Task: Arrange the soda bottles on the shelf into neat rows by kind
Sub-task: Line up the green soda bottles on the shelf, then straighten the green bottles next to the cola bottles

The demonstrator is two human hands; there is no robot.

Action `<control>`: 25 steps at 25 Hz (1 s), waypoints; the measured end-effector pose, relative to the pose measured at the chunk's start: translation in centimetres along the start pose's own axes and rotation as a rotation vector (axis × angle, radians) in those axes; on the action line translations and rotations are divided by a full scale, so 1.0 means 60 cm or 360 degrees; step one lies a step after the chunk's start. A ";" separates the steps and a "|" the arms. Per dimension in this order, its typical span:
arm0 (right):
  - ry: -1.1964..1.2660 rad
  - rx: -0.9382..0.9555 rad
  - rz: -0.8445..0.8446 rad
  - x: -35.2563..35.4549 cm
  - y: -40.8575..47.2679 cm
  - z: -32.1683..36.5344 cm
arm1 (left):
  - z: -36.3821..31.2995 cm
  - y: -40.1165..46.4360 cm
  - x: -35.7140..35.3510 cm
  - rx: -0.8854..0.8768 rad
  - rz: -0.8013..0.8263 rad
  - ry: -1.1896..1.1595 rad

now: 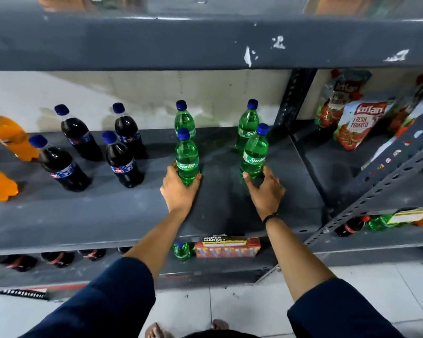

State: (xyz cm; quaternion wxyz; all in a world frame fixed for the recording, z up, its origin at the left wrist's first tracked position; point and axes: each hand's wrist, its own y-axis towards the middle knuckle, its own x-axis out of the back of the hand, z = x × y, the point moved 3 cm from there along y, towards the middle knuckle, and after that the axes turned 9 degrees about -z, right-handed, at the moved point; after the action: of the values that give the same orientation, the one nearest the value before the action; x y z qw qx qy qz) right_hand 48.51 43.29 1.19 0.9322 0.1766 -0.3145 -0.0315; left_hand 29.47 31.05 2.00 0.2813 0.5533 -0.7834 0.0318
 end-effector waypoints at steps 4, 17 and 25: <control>0.0406 -0.0286 -0.0270 0.011 -0.020 0.000 | 0.023 -0.002 0.025 -0.0047 0.0169 -0.0174; 0.1013 -0.0226 0.0869 -0.276 -0.395 0.399 | 0.337 0.140 0.496 0.0336 -0.0548 -0.0083; 0.0908 -0.0066 0.1090 -0.477 -0.464 0.619 | 0.492 0.334 0.677 0.0499 -0.0822 0.0045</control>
State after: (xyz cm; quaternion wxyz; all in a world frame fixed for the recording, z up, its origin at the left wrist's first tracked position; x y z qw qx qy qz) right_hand 4.87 10.57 2.50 0.9416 0.0452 -0.0845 0.3228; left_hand -9.55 -6.39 1.79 0.2021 0.7704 -0.5983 0.0873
